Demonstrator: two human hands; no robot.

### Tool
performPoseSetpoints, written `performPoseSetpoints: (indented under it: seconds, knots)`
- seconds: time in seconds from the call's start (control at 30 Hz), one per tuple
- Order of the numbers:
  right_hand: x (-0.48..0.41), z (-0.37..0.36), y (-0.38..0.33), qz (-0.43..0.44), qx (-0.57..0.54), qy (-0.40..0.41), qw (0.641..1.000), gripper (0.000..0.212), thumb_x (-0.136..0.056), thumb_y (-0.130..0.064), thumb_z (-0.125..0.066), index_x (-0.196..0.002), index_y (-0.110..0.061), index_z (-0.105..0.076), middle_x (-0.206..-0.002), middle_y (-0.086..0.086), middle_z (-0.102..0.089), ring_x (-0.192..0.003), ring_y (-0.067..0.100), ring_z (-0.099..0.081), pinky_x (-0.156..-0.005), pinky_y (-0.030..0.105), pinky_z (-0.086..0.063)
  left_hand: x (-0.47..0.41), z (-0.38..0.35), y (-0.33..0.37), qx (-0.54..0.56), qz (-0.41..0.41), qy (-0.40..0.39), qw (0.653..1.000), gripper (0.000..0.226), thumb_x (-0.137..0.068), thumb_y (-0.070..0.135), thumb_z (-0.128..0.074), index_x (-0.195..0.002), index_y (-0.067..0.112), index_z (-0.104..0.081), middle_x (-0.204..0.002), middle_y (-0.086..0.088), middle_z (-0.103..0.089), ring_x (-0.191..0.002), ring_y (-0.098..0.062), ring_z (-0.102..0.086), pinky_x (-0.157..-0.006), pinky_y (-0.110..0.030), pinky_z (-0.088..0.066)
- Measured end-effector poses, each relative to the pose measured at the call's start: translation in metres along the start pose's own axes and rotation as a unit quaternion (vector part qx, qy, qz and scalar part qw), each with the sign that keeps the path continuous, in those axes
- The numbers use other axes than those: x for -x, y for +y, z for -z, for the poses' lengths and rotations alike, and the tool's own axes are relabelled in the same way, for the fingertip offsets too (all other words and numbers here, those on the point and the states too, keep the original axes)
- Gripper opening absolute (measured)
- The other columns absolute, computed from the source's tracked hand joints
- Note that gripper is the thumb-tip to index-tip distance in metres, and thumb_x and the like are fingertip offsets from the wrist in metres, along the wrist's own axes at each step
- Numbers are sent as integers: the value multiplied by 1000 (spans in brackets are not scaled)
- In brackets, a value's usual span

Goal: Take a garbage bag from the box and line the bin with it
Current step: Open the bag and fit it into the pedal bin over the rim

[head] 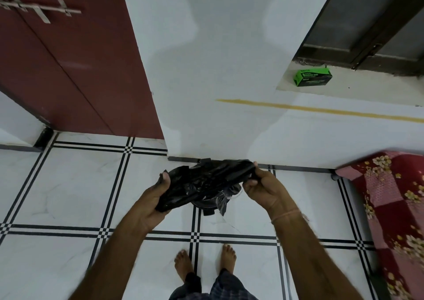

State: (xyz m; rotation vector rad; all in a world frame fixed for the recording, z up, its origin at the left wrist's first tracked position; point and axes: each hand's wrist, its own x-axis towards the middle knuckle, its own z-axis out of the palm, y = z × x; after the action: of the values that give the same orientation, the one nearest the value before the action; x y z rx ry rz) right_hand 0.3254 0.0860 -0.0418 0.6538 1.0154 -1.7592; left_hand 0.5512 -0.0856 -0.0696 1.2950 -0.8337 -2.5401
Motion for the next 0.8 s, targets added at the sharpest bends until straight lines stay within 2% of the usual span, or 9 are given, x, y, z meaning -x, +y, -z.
performPoseSetpoints:
  seconds: [0.23, 0.37, 0.43, 0.5, 0.57, 0.6, 0.67, 0.73, 0.8]
  knots:
    - [-20, 18, 4, 104, 49, -72, 991, 29, -105, -5, -47, -118, -4, -72, -97, 9, -77, -85, 18, -76, -75, 26, -63, -1, 4, 0, 29, 26, 107, 993, 36, -103, 44, -49, -109, 15, -69, -92, -8, -81, -96, -22, -68, -66, -31, -62]
    - [-11, -25, 3, 158, 289, -89, 940, 25, -104, -10, -53, -115, 0, -74, -110, 14, -77, -102, 22, -69, -90, 34, -57, -18, -34, 30, 113, 25, 158, 981, 40, -109, 43, -38, -115, 15, -67, -120, -18, -71, -91, -28, -66, -78, -44, -53]
    - [8, -66, -3, 343, 403, -97, 843, 28, -101, -18, -62, -123, -7, -74, -123, 13, -75, -110, 20, -68, -100, 39, -53, -22, -67, 58, 98, -101, 130, 982, 48, -107, 49, -39, -122, 14, -68, -127, -15, -71, -100, -24, -70, -84, -42, -57]
    - [27, -89, 1, 586, 455, -72, 667, 40, -100, -21, -65, -139, -15, -64, -140, 4, -64, -126, 19, -62, -109, 34, -50, -17, -91, 72, -42, -294, 146, 944, 48, -106, 50, -43, -107, 9, -68, -102, -2, -75, -95, 3, -68, -85, -19, -54]
    - [8, -74, 18, 587, 601, -46, 540, 42, -99, -23, -65, -139, -13, -63, -138, 9, -63, -126, 27, -62, -104, 31, -50, -24, -83, 45, -281, -339, 186, 878, 38, -109, 37, -42, -85, 14, -59, -80, 4, -67, -79, 6, -61, -66, -10, -42]
    - [-9, -48, 33, 478, 681, -38, 553, 39, -97, -29, -68, -132, -11, -68, -130, 13, -68, -121, 33, -66, -99, 35, -52, -29, -68, 22, -338, -275, 181, 882, 39, -108, 39, -42, -82, 16, -59, -84, -3, -70, -82, -4, -64, -66, -18, -46]
    - [-34, 6, 53, 266, 717, -13, 644, 43, -93, -42, -72, -122, -11, -74, -120, 11, -76, -116, 31, -70, -98, 40, -54, -46, -28, -12, -321, -154, 173, 918, 45, -104, 50, -43, -88, 17, -69, -108, -18, -75, -96, -27, -68, -83, -35, -57]
    - [-39, 37, 56, 224, 585, -15, 779, 49, -89, -53, -71, -117, -13, -79, -115, 6, -79, -112, 21, -72, -101, 44, -56, -52, 0, -27, -219, -68, 192, 954, 50, -104, 52, -44, -112, 13, -73, -120, -18, -72, -106, -33, -69, -96, -46, -57]
    - [-36, 51, 57, 227, 497, -34, 837, 46, -94, -49, -66, -112, -9, -79, -111, 11, -80, -109, 22, -74, -99, 43, -58, -45, 8, -30, -187, -53, 205, 959, 55, -105, 51, -43, -128, 8, -68, -122, -15, -70, -110, -34, -68, -99, -48, -56]
